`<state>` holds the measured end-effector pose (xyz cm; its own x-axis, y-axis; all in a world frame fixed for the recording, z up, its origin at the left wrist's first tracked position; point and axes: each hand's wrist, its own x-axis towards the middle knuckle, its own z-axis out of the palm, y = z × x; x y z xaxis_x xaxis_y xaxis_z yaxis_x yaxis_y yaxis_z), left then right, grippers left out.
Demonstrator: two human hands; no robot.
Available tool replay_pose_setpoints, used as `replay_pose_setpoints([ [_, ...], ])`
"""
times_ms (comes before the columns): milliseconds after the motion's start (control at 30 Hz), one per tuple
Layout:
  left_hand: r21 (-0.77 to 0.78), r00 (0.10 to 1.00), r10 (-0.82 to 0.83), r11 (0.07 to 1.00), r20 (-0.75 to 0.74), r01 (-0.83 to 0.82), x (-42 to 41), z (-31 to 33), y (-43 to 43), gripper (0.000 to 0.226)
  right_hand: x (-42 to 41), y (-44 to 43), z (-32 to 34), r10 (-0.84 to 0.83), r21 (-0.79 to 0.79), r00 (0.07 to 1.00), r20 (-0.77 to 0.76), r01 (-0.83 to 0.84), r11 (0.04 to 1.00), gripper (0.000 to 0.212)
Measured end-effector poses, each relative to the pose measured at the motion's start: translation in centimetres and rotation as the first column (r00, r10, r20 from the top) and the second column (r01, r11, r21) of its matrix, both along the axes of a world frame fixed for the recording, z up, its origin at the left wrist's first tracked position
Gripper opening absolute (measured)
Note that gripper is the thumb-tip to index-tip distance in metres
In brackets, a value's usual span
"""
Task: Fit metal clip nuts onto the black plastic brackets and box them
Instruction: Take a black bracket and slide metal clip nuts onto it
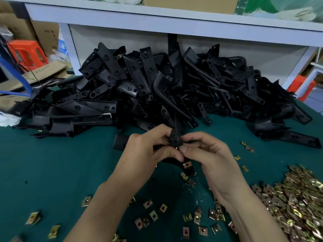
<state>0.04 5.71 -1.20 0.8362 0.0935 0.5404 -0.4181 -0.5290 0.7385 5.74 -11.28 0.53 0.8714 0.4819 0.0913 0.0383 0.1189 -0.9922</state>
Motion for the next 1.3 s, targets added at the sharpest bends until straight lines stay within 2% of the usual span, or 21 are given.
replay_pose_setpoints([
  [100,0.058,0.998,0.044,0.997,0.041,-0.046,0.1,0.3,-0.3,0.019,-0.1,-0.1,0.2,-0.016,0.033,1.000,0.001,0.016,0.999,0.021],
  [133,0.118,0.989,0.124,0.984,0.085,-0.133,0.2,0.5,-0.4,0.025,-0.2,0.0,0.3,-0.030,0.049,1.000,0.007,0.030,0.998,0.022],
  [200,0.239,0.915,0.353,0.887,0.197,-0.394,0.3,0.5,-0.2,0.048,-0.3,-0.2,0.7,-0.071,0.091,0.997,0.018,0.069,0.993,0.025],
  [233,0.228,0.863,0.459,0.835,0.211,-0.501,0.3,0.5,0.2,0.056,-0.2,-0.4,1.0,-0.096,0.113,0.995,0.020,0.093,0.989,0.028],
  [300,0.077,0.822,0.564,0.819,0.077,-0.569,0.0,0.7,0.9,0.060,0.0,-1.1,1.7,-0.133,0.158,0.991,0.009,0.130,0.979,0.033],
  [367,-0.229,0.892,0.440,0.862,-0.105,-0.452,-0.2,1.0,1.1,0.060,0.1,-1.9,2.6,-0.154,0.179,0.988,0.014,0.149,0.973,0.034],
  [400,-0.384,0.937,0.321,0.855,-0.138,-0.349,-0.1,1.1,0.9,0.057,0.1,-2.3,3.0,-0.167,0.180,0.986,0.025,0.160,0.971,0.033],
  [467,-0.528,0.979,0.166,0.825,-0.114,-0.201,-0.1,1.6,-0.1,0.044,-0.1,-3.2,3.8,-0.199,0.173,0.978,0.063,0.186,0.967,0.029],
  [533,-0.575,0.994,0.071,0.811,-0.084,-0.106,-0.1,1.9,-1.2,0.035,-0.6,-4.7,4.7,-0.240,0.147,0.964,0.113,0.223,0.964,0.025],
  [633,-0.600,0.994,-0.077,0.800,-0.074,0.017,-0.1,2.6,-3.3,0.034,-1.7,-8.1,5.8,-0.304,0.115,0.942,0.143,0.289,0.950,0.023],
  [867,-0.575,0.942,-0.300,0.802,-0.149,0.164,-0.2,4.0,-12.3,0.033,-5.4,-17.9,6.3,-0.505,0.114,0.855,0.117,0.494,0.862,0.023],
  [1000,-0.582,0.870,-0.448,0.771,-0.207,0.259,-1.0,4.0,-19.5,0.035,-8.8,-24.3,4.5,-0.703,0.085,0.706,0.091,0.698,0.711,0.024],
  [1100,-0.535,0.767,-0.590,0.745,-0.253,0.397,-2.2,3.1,-25.8,0.032,-12.3,-29.2,1.8,-0.877,0.028,0.470,0.101,0.880,0.474,0.022],
  [1200,-0.501,0.629,-0.704,0.695,-0.330,0.516,-3.8,1.4,-32.4,0.033,-16.3,-33.2,-1.6,-0.972,-0.067,0.216,0.096,0.975,0.210,0.023],
  [1267,-0.474,0.569,-0.730,0.681,-0.378,0.559,-5.1,-0.3,-36.3,0.036,-18.6,-35.5,-3.8,-0.990,-0.205,0.110,0.087,0.975,0.090,0.021],
  [1300,-0.435,0.553,-0.726,0.688,-0.410,0.581,-5.8,-1.1,-37.9,0.041,-19.7,-36.6,-4.8,-0.992,-0.298,0.085,0.093,0.953,0.053,0.018],
])
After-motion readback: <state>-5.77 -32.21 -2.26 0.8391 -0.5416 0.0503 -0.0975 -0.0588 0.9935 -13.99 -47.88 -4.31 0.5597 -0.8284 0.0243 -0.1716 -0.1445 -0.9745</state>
